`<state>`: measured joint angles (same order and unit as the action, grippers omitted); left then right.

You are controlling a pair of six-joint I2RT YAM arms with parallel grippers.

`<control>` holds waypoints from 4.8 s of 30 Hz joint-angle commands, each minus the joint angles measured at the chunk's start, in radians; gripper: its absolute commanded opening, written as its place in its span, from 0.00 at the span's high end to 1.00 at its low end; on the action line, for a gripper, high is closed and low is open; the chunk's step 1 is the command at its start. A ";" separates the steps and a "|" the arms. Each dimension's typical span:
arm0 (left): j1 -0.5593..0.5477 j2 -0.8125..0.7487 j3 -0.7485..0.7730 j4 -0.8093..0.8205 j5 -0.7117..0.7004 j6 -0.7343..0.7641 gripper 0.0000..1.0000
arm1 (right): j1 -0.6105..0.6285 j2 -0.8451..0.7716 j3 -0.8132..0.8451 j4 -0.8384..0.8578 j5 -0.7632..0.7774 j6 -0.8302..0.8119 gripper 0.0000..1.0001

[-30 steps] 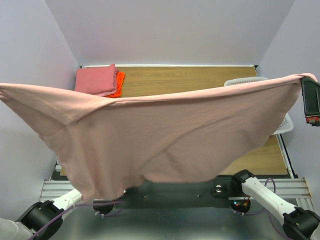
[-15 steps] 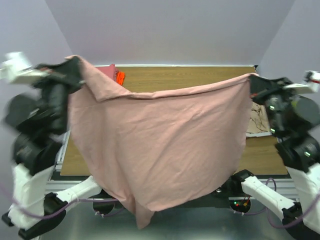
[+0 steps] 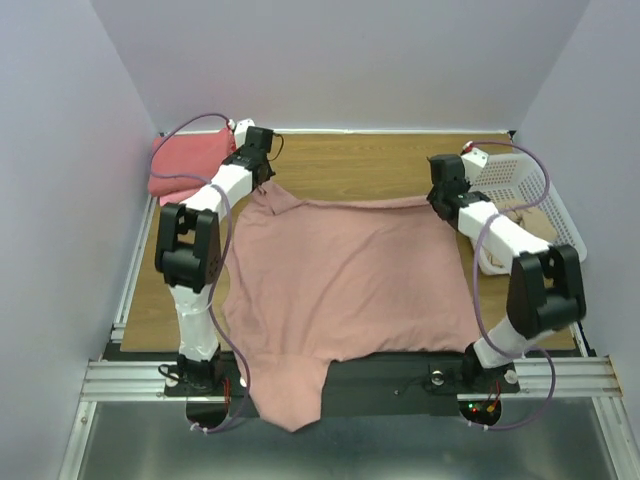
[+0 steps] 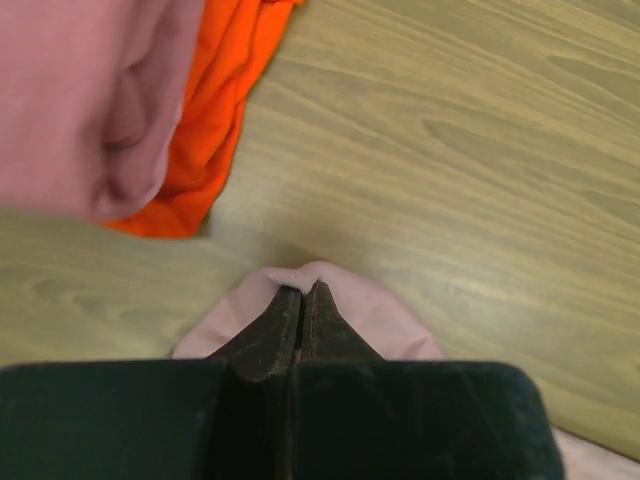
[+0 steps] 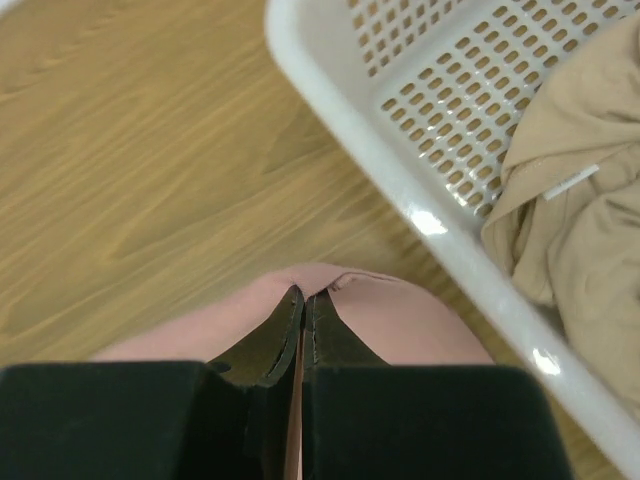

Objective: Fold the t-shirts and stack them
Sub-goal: Flatten the tshirt out, then fold the tshirt

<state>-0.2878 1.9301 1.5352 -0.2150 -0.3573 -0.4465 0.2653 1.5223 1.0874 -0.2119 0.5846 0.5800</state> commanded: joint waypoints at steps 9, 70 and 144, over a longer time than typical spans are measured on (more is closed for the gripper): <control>0.055 0.171 0.361 0.045 0.067 0.048 1.00 | -0.069 0.288 0.278 0.166 -0.031 -0.081 1.00; -0.083 -1.191 -1.026 -0.239 0.219 -0.586 0.98 | -0.072 -0.086 -0.041 -0.006 -0.002 -0.129 0.99; 0.144 0.234 0.103 0.078 0.322 -0.098 0.02 | -0.021 0.546 0.381 -0.067 -0.172 -0.086 0.00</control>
<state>-0.1570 2.1536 1.5852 -0.0986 -0.0277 -0.5911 0.2714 2.0476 1.4212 -0.2798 0.3645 0.5304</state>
